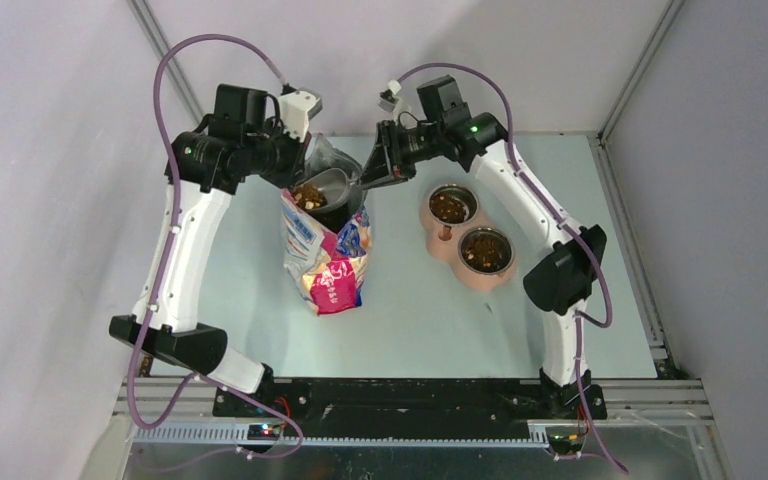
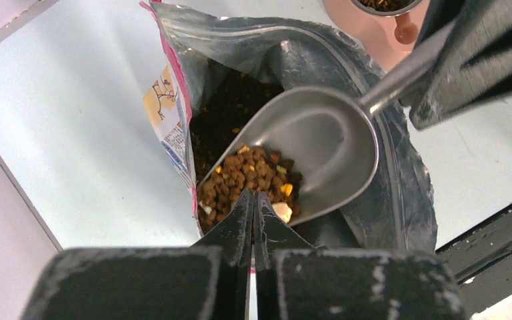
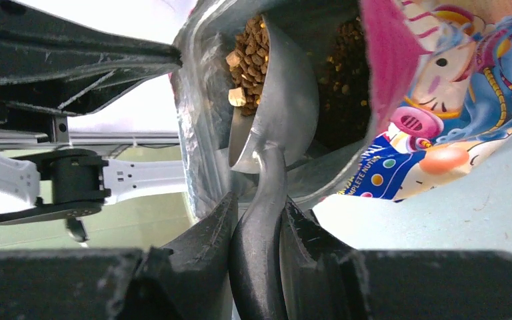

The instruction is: Serve the pet food

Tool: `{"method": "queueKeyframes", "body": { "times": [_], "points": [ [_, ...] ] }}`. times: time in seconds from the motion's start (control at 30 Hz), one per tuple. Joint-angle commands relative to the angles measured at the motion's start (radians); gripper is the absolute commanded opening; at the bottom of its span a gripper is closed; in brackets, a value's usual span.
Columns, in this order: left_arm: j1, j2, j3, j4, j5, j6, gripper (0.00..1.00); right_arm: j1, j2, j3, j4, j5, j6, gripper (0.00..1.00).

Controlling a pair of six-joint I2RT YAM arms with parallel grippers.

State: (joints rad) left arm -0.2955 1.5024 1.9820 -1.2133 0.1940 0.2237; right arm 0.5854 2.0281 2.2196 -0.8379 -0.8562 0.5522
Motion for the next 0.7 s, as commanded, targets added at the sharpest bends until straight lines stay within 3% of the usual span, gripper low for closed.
{"method": "queueKeyframes", "body": {
  "times": [0.0, 0.47, 0.53, 0.67],
  "points": [
    [-0.005, -0.029, 0.002, -0.019, -0.01, 0.041, 0.0, -0.037, -0.039, -0.08, 0.208, -0.127, 0.15, 0.0],
    [-0.005, -0.1, 0.043, -0.082, -0.119, 0.088, 0.0, -0.159, -0.112, -0.269, 0.492, -0.23, 0.316, 0.0],
    [-0.005, -0.11, 0.042, -0.08, -0.137, 0.09, 0.0, -0.176, -0.134, -0.325, 0.579, -0.255, 0.354, 0.0],
    [-0.001, -0.113, 0.044, -0.078, -0.242, 0.108, 0.0, -0.205, -0.181, -0.557, 0.979, -0.333, 0.522, 0.0]
  ]
}}
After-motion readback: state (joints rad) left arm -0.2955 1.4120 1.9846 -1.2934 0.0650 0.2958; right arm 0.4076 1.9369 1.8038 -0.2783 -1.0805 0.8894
